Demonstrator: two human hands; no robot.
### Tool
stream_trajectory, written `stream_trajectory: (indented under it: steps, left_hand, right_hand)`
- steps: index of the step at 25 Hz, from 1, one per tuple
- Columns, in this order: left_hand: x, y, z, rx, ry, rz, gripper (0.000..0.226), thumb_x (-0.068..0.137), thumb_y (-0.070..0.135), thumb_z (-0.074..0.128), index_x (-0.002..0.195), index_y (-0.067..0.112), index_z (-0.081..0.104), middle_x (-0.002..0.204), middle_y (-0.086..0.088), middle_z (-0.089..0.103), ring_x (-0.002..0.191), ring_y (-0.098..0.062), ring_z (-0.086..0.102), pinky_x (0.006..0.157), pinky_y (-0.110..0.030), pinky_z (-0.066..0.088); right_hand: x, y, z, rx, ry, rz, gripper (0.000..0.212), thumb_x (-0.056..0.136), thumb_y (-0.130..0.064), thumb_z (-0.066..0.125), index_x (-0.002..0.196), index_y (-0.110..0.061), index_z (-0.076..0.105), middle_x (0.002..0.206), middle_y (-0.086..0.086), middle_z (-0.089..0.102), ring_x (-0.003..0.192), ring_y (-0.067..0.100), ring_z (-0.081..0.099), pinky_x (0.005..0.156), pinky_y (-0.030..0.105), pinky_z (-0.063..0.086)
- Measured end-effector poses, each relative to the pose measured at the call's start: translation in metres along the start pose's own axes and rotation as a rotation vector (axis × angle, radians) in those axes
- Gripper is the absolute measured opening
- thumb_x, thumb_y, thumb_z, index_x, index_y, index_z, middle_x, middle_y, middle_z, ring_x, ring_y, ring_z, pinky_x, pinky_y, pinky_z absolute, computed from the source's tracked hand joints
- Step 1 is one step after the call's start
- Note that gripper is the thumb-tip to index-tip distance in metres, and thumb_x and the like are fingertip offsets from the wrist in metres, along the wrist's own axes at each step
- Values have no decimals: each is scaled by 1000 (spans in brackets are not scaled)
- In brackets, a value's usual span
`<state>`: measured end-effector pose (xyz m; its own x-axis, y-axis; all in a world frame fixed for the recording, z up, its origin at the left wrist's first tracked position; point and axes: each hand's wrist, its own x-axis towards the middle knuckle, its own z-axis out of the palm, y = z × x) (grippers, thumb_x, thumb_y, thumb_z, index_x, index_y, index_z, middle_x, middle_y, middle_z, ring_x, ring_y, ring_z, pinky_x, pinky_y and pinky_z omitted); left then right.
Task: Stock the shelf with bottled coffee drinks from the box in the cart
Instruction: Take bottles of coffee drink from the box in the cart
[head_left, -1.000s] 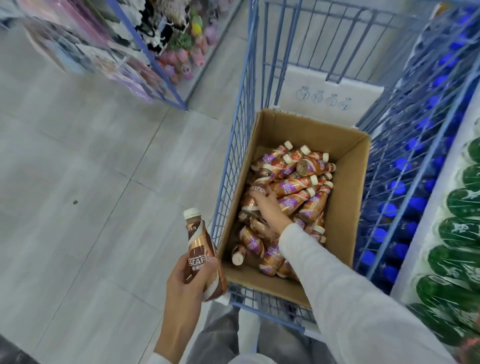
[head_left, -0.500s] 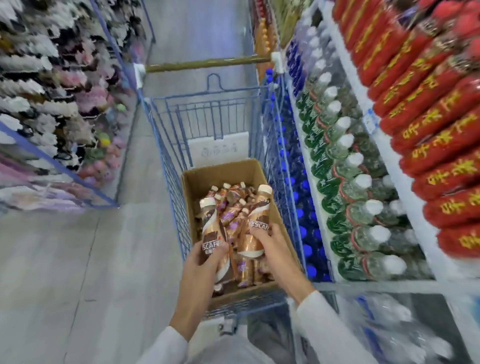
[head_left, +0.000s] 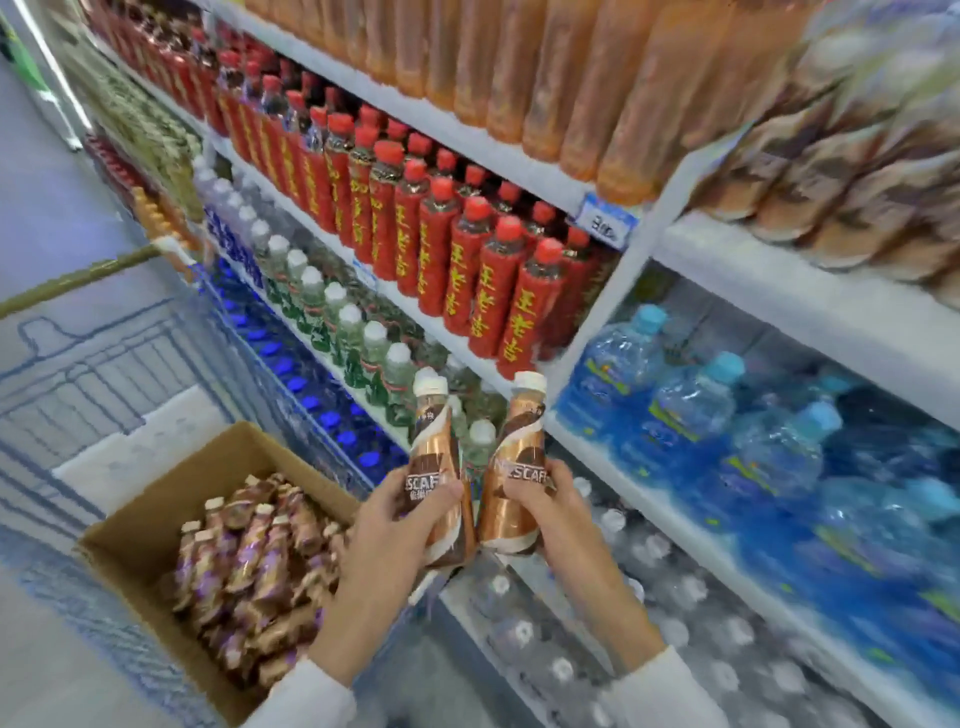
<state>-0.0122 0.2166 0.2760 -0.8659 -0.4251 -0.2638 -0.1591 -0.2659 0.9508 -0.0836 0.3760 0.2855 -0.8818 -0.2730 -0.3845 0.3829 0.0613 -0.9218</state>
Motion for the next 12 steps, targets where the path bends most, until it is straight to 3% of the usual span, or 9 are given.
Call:
stream_trajectory:
  steps: [3,7,9,12]
  left_hand:
    - [-8,3,61,48,-145,11,12,85,22,78,93,31,79,89,-4,80,78,-19,75,69,-29,60]
    - [-39,5,159,57,-300,-2,8,86,12,75,91,18,77,79,0,78,65,-8,72,53,-18,54]
    - [-60,6,208,58,-375,19,12,76,21,84,87,20,80,83,-3,79,69,-11,74,57,-19,55]
    - [-90,16,272,91,-503,55,34,57,44,89,88,34,80,89,-3,80,79,-19,77,64,-26,60]
  right_hand:
    - [-29,-14,-65,43,116,-51,23,93,-12,67,108,-28,59,74,-25,74,66,-7,69,53,7,46]
    - [-77,-28,-159,115,247,-101,20,89,-16,69,106,-24,64,83,-11,76,76,4,72,63,18,52]
    - [-106,-36,-208,155,293,-143,35,74,-32,77,106,-25,66,87,-9,77,79,6,73,63,18,53]
    - [-143,-52,-271,133,314,-201,55,54,-52,74,106,-36,68,98,-8,77,90,9,74,70,21,54]
